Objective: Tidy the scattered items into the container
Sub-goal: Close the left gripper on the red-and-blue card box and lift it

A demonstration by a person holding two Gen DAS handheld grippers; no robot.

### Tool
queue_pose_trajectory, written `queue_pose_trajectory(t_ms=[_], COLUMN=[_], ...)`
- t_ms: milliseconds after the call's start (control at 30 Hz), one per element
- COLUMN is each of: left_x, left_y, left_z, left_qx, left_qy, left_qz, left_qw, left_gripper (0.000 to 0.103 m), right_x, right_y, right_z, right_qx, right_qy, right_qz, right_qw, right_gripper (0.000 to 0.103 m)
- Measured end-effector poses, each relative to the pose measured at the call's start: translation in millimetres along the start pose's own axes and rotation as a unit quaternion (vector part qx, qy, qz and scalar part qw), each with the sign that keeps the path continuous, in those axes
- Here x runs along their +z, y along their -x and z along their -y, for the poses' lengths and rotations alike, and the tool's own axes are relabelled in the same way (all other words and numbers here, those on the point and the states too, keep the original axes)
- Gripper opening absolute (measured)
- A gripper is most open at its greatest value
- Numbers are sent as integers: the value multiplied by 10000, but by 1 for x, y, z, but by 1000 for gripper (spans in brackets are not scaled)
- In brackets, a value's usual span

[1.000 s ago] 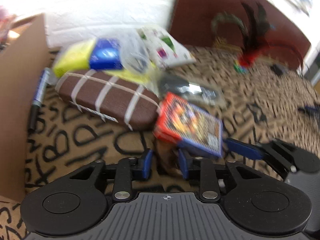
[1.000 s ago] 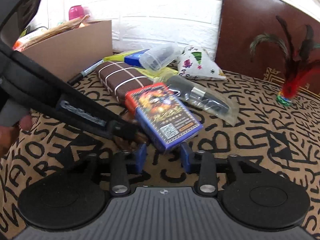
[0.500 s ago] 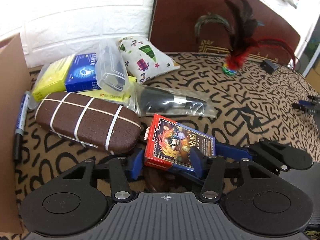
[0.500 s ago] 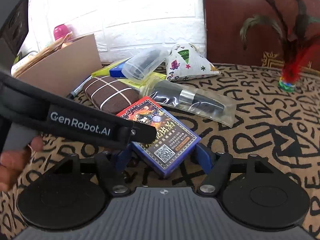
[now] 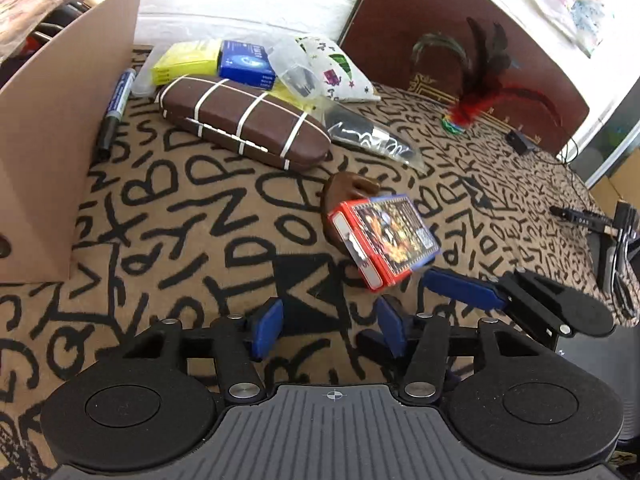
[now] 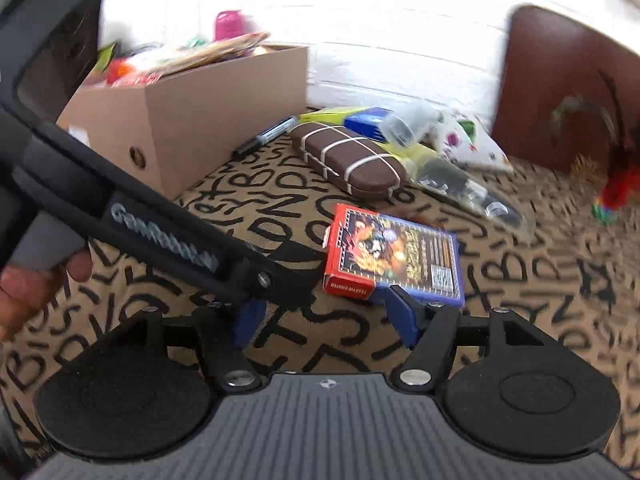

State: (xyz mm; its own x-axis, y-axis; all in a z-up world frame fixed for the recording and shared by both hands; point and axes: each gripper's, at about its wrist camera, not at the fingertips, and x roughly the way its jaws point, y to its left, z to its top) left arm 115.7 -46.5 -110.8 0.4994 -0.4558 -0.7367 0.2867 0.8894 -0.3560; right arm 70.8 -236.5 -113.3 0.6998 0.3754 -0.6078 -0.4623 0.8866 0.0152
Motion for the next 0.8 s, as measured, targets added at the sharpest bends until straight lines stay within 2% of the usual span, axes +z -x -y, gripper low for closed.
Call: queue_pose_trajectory(t_ms=[100,133,200,300,400,500,533,600,633,667,800], left_x=[6,8,12,17,24,29,30,30,29,29,23], left_y=[-4,-7,-12,-18,-26,-41,-43,-42,-40,-36,-18], left_z=[6,7,8,6,9,8,6,4,4,3,3], left_qx=[-63,-73,-131,-312,-367,-440,-525,-531,-552,-563,-486], left_qy=[-43,-20,119,348,298,274,316,308,259,229,210], left_qz=[65,75,44,12,37,-68,-45,-16,6,37,122], left_qw=[9999,9999,9998,9989,9989,9986,9981,9981,9981,9981,9985], left_gripper=[67,67,67,68,67,63,54,43,37,36,35], right_x=[-1,-1,-1,3,3,2,2,1,1,2,4], right_y=[2,2,-2,-15,-28,-35,-35,-35,-33,-31,-23], right_z=[12,17,29,48,54,49,46,41,39,38,26], right_qx=[-339,-409,-454,-200,-16,82,32,-92,-141,-167,-228], right_qy=[-90,-89,-115,-266,-272,-232,-211,-198,-213,-225,-199], right_qz=[1,-28,-65,-156,-260,-205,-172,-131,-124,-140,-198], right_qw=[9994,9991,9989,9993,9993,9995,9996,9997,9996,9995,9993], right_gripper=[80,86,87,91,91,90,89,84,78,73,67])
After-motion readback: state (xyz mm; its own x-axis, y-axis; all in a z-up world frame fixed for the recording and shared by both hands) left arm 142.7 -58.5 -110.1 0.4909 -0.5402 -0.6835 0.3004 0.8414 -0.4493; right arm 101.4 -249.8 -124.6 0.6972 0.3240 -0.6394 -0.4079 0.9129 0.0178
